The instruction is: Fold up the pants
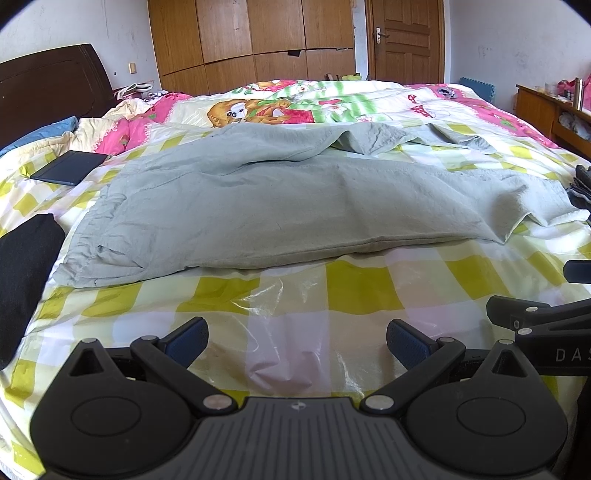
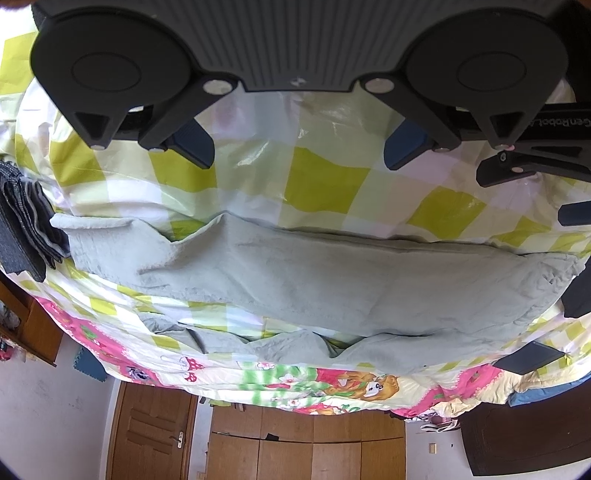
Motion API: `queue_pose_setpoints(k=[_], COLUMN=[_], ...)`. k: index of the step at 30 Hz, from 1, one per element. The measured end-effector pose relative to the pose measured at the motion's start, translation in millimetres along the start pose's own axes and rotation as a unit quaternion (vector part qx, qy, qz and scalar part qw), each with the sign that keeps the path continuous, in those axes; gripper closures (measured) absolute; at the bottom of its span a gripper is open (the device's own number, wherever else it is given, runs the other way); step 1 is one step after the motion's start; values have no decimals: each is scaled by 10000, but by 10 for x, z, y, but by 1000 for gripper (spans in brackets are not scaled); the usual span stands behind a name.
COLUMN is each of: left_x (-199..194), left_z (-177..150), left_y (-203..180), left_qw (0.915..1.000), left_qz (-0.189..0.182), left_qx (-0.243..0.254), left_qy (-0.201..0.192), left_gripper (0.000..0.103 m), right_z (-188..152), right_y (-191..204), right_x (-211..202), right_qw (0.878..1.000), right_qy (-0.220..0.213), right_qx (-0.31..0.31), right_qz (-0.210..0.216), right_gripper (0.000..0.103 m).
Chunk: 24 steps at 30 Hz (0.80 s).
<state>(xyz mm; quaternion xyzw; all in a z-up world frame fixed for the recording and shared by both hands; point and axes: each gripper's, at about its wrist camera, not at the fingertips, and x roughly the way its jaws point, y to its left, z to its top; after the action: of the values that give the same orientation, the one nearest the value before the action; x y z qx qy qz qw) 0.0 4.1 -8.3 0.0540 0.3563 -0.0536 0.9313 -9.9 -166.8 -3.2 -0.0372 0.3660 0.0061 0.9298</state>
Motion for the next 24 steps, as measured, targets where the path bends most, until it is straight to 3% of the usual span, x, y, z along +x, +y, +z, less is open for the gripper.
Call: queue_pose_setpoints(k=[9,14,20,24], left_x=[58,73,239,359], left_z=[9,90,146,201], left_y=[64,218,707,1150], left_qw=[10000,9996,9978,9976], left_qz=[-10,102,544,633], left_qx=[18,84,250,35], left_qy=[-29,-230,-292,-279], left_gripper=[0,0,0,0], right_z=[92,251,477,671], right_y=[48,242,679,961], right_x=[33,97,267,416], right_qw=[9999,9985,9874,9745], right_qy=[48,-66,-199,-394], right_qx=[-123,-457,-1397,-1990], right_qz=[89,303,714,959], right_gripper=[7,8,13,16])
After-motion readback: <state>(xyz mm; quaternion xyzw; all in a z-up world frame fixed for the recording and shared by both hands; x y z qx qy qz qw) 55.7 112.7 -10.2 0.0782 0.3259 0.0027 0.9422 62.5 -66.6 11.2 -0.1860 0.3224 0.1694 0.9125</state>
